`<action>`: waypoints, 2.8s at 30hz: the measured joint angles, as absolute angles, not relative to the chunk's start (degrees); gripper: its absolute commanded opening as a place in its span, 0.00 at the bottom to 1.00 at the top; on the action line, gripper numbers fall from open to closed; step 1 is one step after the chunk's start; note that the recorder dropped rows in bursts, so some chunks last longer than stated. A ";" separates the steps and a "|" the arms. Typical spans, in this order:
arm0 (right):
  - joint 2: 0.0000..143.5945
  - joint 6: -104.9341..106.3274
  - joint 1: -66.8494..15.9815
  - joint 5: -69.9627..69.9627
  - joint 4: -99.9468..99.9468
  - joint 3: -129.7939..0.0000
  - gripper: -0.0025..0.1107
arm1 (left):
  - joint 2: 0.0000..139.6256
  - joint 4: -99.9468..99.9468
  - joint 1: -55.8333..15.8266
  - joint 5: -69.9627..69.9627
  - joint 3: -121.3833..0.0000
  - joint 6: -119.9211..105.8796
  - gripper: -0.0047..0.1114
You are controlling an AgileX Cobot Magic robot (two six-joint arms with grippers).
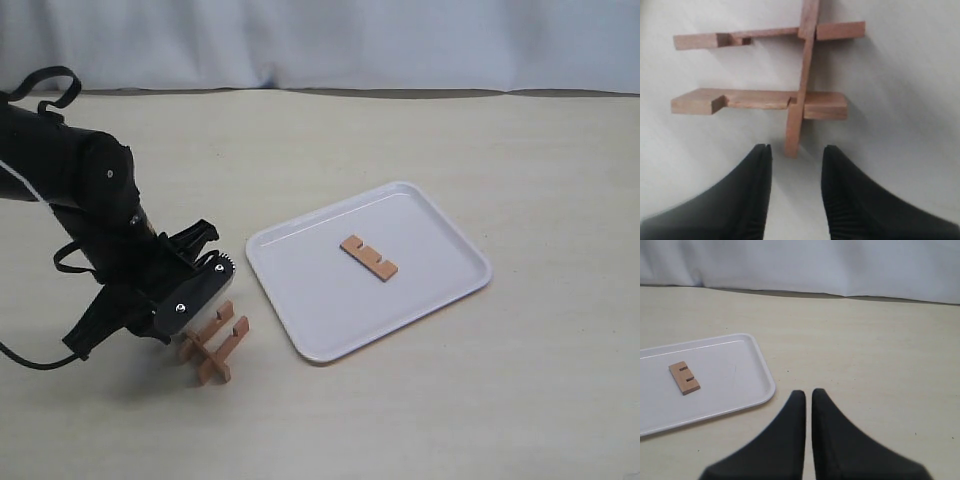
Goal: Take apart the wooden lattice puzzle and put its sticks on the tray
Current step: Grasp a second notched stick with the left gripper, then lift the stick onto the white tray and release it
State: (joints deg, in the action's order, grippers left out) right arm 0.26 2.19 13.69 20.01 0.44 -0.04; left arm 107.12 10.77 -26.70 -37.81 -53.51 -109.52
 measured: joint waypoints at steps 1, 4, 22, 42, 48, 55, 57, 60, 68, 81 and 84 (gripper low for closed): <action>0.26 2.19 13.69 20.01 0.44 -0.04 0.06 | 107.12 10.77 -26.70 -38.30 -53.51 -109.52 0.33; 0.26 2.19 13.69 20.01 0.44 -0.04 0.06 | 107.12 10.86 -26.93 -38.36 -53.51 -109.52 0.33; 0.26 2.19 13.69 20.01 0.44 -0.04 0.06 | 106.08 8.03 -30.22 -36.41 -53.51 -109.65 0.04; 0.26 2.19 13.69 20.01 0.44 -0.04 0.06 | 96.44 59.65 -31.75 -10.88 -54.99 -106.36 0.04; 0.26 2.19 13.69 20.01 0.44 -0.04 0.06 | 103.19 69.81 -32.79 -14.82 -61.87 -109.51 0.04; 0.26 2.19 13.69 20.01 0.44 -0.04 0.06 | 116.22 70.81 -34.12 -16.61 -68.81 -111.50 0.14; 0.26 2.19 13.69 20.01 0.44 -0.04 0.06 | 118.34 70.81 -34.26 -16.74 -69.68 -112.15 0.24; 0.26 2.19 13.69 20.01 0.44 -0.04 0.06 | 119.35 70.81 -34.26 -16.74 -70.30 -112.24 0.35; 0.26 2.19 13.69 20.01 0.44 -0.04 0.06 | 117.19 70.81 -34.26 -16.72 -70.80 -111.78 0.41; 0.26 2.19 13.69 20.01 0.44 -0.04 0.06 | 103.91 32.90 -33.19 -25.27 -70.80 -66.53 0.41; 0.26 2.19 13.69 20.01 0.44 -0.04 0.06 | 103.77 11.12 -32.95 -34.02 -70.80 -45.49 0.41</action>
State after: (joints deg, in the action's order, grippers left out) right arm 0.26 2.19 13.69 20.01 0.44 -0.04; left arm 103.77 11.12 -32.95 -34.02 -70.80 -45.49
